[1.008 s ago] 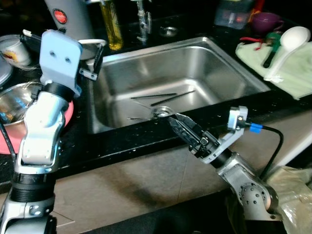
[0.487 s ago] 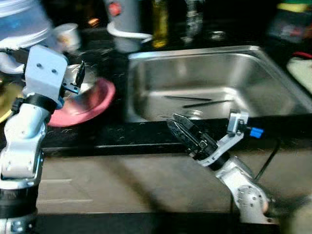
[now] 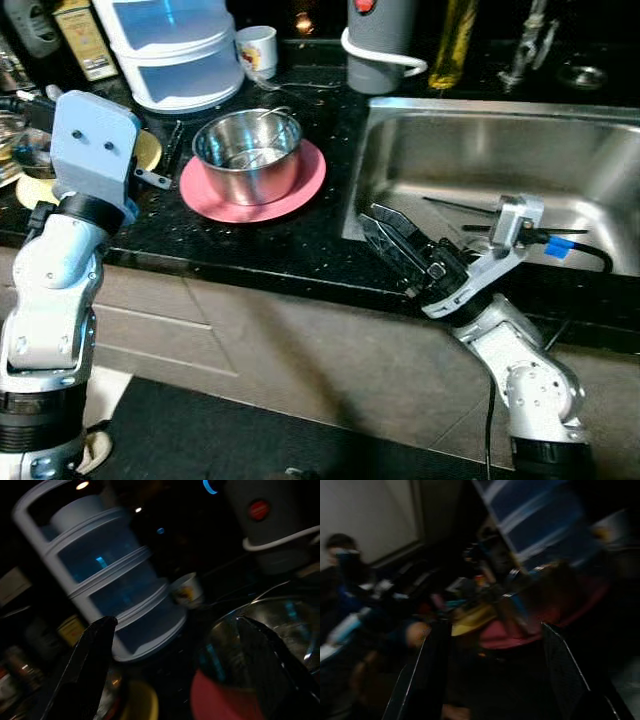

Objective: Kitchen organization

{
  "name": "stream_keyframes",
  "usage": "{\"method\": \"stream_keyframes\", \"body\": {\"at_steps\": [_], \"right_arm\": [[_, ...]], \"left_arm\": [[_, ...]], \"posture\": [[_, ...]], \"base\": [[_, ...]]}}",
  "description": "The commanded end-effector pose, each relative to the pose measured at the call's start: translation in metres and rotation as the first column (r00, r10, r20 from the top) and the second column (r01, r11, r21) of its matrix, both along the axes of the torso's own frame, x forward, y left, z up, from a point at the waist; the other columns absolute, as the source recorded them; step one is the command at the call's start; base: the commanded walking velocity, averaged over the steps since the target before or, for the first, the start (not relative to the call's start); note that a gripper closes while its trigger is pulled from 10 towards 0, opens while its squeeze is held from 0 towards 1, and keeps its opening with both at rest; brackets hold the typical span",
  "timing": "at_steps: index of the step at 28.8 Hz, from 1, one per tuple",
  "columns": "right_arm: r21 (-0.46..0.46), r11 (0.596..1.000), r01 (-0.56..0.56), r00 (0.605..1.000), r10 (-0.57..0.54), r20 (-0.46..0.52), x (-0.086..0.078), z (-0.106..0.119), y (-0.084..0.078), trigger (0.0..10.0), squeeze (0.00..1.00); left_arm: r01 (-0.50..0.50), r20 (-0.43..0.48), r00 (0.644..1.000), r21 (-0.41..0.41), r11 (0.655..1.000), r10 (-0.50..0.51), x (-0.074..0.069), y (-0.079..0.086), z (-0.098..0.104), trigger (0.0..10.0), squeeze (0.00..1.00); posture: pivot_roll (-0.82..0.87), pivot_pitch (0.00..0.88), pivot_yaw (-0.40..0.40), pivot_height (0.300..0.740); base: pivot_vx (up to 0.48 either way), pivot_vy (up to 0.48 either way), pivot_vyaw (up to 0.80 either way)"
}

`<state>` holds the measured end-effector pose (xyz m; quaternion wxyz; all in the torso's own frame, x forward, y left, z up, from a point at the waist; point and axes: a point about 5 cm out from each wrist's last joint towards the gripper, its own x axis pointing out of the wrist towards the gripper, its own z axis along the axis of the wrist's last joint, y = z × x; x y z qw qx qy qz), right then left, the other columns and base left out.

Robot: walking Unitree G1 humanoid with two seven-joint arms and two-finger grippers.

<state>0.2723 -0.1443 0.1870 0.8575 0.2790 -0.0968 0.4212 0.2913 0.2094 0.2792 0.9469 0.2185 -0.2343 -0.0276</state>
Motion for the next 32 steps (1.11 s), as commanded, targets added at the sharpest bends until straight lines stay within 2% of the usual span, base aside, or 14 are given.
{"method": "stream_keyframes", "body": {"at_steps": [1, 6, 7, 8, 10, 11, 15, 16, 18, 21, 24, 26, 30, 32], "right_arm": [[-0.011, 1.0, 0.012, 1.0, -0.012, -0.01, 0.001, -0.003, 0.0, 10.0, 0.0], [-0.059, 0.995, 0.078, 0.997, -0.079, -0.022, 0.009, -0.006, -0.004, 10.0, 0.0], [-0.066, 0.994, 0.085, 0.996, -0.087, -0.02, 0.011, -0.006, -0.004, 10.0, 0.0], [-0.066, 0.994, 0.085, 0.996, -0.087, -0.02, 0.011, -0.006, -0.004, 10.0, 0.0], [-0.076, 0.993, 0.092, 0.996, -0.093, -0.01, 0.012, -0.003, -0.005, 10.0, 0.0], [-0.077, 0.992, 0.095, 0.995, -0.096, -0.008, 0.012, -0.003, -0.005, 10.0, 0.0], [-0.08, 0.991, 0.103, 0.995, -0.104, -0.005, 0.011, -0.003, -0.004, 10.0, 0.0], [-0.081, 0.991, 0.104, 0.994, -0.105, -0.004, 0.011, -0.003, -0.004, 10.0, 0.0], [-0.084, 0.991, 0.109, 0.994, -0.109, -0.004, 0.01, -0.004, -0.005, 10.0, 0.0], [-0.087, 0.99, 0.112, 0.994, -0.112, -0.002, 0.01, -0.004, -0.006, 10.0, 0.0], [-0.088, 0.99, 0.112, 0.994, -0.113, 0.0, 0.01, -0.003, -0.005, 10.0, 0.0], [-0.09, 0.99, 0.111, 0.994, -0.111, 0.001, 0.011, -0.002, -0.005, 10.0, 0.0], [-0.09, 0.99, 0.11, 0.994, -0.11, 0.003, 0.011, -0.002, -0.004, 10.0, 0.0], [-0.092, 0.99, 0.11, 0.994, -0.11, 0.003, 0.011, -0.002, -0.004, 10.0, 0.0]], "left_arm": [[0.011, 0.001, 1.0, -0.001, 1.0, -0.011, 0.0, -0.001, 0.002, 10.0, 0.0], [0.094, -0.034, 0.995, -0.012, 0.995, -0.095, 0.001, 0.003, 0.006, 10.0, 0.0], [0.134, -0.079, 0.988, -0.007, 0.991, -0.134, 0.004, 0.006, 0.004, 10.0, 0.0], [0.134, -0.079, 0.988, -0.007, 0.991, -0.134, 0.004, 0.006, 0.004, 10.0, 0.0], [0.219, -0.206, 0.955, -0.001, 0.976, -0.215, 0.011, 0.016, 0.0, 10.0, 0.0], [0.236, -0.239, 0.942, -0.021, 0.972, -0.234, 0.013, 0.019, -0.002, 10.0, 0.0], [0.196, -0.311, 0.929, -0.042, 0.98, -0.2, 0.019, 0.035, -0.006, 10.0, 0.0], [0.189, -0.319, 0.927, -0.05, 0.981, -0.195, 0.02, 0.037, -0.006, 10.0, 0.0], [0.16, -0.317, 0.928, -0.142, 0.977, -0.198, 0.022, 0.048, -0.006, 10.0, 0.0], [0.166, -0.327, 0.92, -0.168, 0.972, -0.214, 0.023, 0.051, -0.008, 10.0, 0.0], [0.257, -0.292, 0.9, -0.244, 0.935, -0.324, 0.022, 0.045, -0.005, 10.0, 0.0], [0.34, -0.263, 0.879, -0.238, 0.91, -0.397, 0.024, 0.04, 0.0, 10.0, 0.0], [0.37, -0.254, 0.869, -0.24, 0.898, -0.426, 0.026, 0.038, 0.001, 10.0, 0.0], [0.402, -0.264, 0.847, -0.248, 0.881, -0.461, 0.031, 0.035, -0.001, 10.0, 0.0]], "posture": [[-0.03, 0.064, 0.017, 0.74], [-0.02, 0.065, 0.012, 0.74], [-0.02, 0.065, 0.008, 0.74], [-0.02, 0.065, 0.008, 0.74], [-0.02, 0.065, 0.009, 0.74], [-0.02, 0.065, 0.009, 0.74], [-0.03, 0.067, 0.015, 0.74], [-0.03, 0.067, 0.015, 0.74], [-0.03, 0.07, 0.015, 0.74], [-0.03, 0.07, 0.015, 0.74], [-0.04, 0.069, 0.012, 0.74], [-0.04, 0.068, 0.011, 0.74], [-0.04, 0.069, 0.012, 0.74], [-0.05, 0.067, 0.011, 0.74]], "base": [[0.0, 0.0, 0.0], [0.0, 0.0, 0.0], [0.0, 0.0, 0.0], [0.0, 0.0, 0.0], [0.0, 0.0, 0.0], [0.0, 0.0, 0.0], [0.0, 0.0, 0.0], [0.0, 0.0, 0.0], [0.0, 0.0, 0.0], [0.0, 0.0, 0.0], [0.0, 0.0, 0.0], [0.0, 0.0, 0.0], [0.0, 0.0, 0.0], [0.0, 0.0, 0.0]]}}
